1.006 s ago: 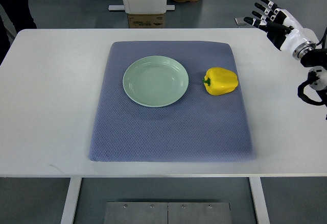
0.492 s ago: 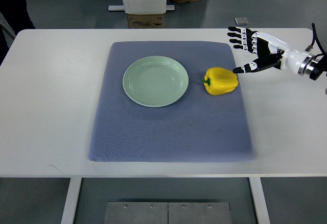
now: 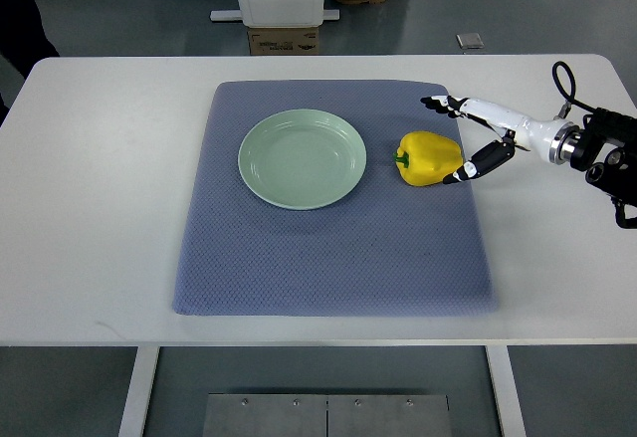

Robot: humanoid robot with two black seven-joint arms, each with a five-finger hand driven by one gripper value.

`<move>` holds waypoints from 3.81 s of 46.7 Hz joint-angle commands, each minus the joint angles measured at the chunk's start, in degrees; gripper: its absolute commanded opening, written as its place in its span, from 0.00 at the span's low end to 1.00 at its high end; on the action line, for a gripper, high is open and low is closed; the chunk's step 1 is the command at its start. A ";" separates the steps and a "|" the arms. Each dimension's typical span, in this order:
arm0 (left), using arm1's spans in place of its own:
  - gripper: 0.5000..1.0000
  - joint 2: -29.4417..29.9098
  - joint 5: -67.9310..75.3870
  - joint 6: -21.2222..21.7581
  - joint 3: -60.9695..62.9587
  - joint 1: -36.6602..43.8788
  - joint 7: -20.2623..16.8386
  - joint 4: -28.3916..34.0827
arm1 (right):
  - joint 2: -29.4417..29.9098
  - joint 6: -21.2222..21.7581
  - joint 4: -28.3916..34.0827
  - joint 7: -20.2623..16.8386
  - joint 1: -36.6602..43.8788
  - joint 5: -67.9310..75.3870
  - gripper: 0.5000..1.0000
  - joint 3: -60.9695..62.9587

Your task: Place yellow pepper on plate with right hand

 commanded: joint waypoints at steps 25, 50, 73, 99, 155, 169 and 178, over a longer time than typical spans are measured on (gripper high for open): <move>1.00 0.00 0.00 0.00 0.00 -0.10 0.00 -0.02 | 3.06 -0.71 -0.19 0.01 0.36 -0.08 0.84 -2.67; 1.00 0.00 0.00 0.00 0.00 -0.10 0.00 -0.02 | 5.52 -5.37 -0.45 0.01 0.54 -0.26 0.53 -6.10; 1.00 0.00 0.00 0.00 0.00 -0.10 0.00 -0.02 | 5.52 -5.37 -0.54 0.01 1.59 1.32 0.00 -5.48; 1.00 0.00 0.00 0.00 0.00 -0.01 0.00 -0.02 | 15.09 -4.31 -0.10 -2.38 4.76 3.43 0.00 0.84; 1.00 0.00 0.00 0.00 0.00 -0.01 0.00 -0.02 | 22.22 -5.10 -4.93 -8.71 1.77 11.96 1.00 6.29; 1.00 0.00 0.00 0.00 0.00 -0.01 0.00 -0.02 | 22.22 -5.19 -10.91 -9.16 -1.66 14.95 1.00 17.81; 1.00 0.00 0.00 0.00 0.00 -0.01 0.00 -0.01 | 22.22 -4.75 -11.09 -9.77 -2.36 20.64 1.00 24.30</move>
